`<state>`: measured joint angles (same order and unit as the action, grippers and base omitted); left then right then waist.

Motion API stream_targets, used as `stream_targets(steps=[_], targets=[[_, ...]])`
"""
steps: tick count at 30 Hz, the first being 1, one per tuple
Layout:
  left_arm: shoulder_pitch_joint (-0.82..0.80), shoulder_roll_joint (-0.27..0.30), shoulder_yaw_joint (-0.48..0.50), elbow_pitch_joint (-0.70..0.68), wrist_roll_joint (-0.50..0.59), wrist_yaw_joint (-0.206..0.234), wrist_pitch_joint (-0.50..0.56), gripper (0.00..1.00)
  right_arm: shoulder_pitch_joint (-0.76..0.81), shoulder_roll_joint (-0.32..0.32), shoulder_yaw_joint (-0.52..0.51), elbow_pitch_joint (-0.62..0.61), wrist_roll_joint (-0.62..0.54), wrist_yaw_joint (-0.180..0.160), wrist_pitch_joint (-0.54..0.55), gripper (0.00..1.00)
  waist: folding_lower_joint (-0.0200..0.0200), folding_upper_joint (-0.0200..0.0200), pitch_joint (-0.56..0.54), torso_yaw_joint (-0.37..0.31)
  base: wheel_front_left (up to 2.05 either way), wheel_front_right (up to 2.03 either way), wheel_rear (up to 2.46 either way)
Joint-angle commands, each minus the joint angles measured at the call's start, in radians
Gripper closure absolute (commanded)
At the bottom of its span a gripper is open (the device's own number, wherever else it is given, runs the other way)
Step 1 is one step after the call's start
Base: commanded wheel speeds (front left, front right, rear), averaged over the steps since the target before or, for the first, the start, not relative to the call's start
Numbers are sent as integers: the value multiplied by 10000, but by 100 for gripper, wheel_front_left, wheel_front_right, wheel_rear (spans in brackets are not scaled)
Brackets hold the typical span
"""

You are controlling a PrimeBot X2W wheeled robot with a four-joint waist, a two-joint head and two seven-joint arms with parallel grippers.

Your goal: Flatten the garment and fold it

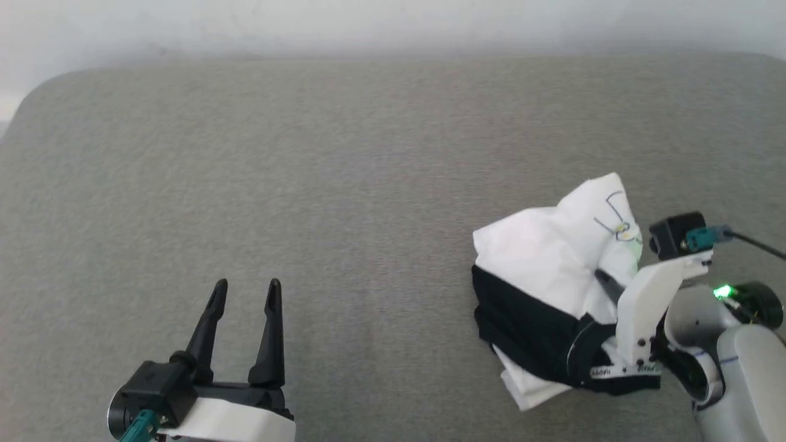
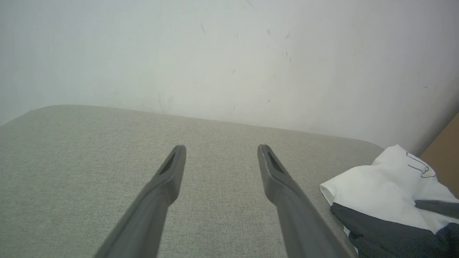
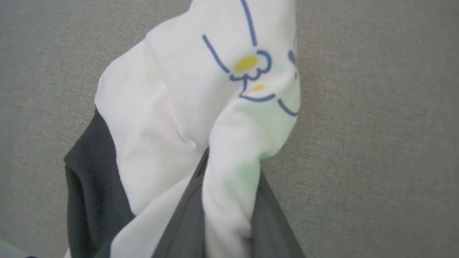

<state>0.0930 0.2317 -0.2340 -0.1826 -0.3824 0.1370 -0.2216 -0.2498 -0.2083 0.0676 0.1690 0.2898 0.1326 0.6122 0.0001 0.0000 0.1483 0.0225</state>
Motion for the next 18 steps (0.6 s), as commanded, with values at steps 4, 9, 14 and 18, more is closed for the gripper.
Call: stream_targets(steps=[4,9,14,18], targets=[[-155,113,-86,-105,85,-10,103,0,-600,-368,274,276,-76,-19,-93,100,-1,0,-145,-656,0,0,0],[-297,241,-154,-292,214,3,241,0,-1440,-871,654,563,-176,-19,-88,100,-1,0,177,-1210,0,0,0],[-582,437,-223,-527,451,6,396,0,-2303,-1194,853,804,-295,-19,-196,100,-1,0,682,-1773,0,0,0],[-904,560,-324,-732,620,-34,565,0,-2877,-1322,852,1014,-370,-19,-386,100,-1,0,1153,-2179,0,0,0]])
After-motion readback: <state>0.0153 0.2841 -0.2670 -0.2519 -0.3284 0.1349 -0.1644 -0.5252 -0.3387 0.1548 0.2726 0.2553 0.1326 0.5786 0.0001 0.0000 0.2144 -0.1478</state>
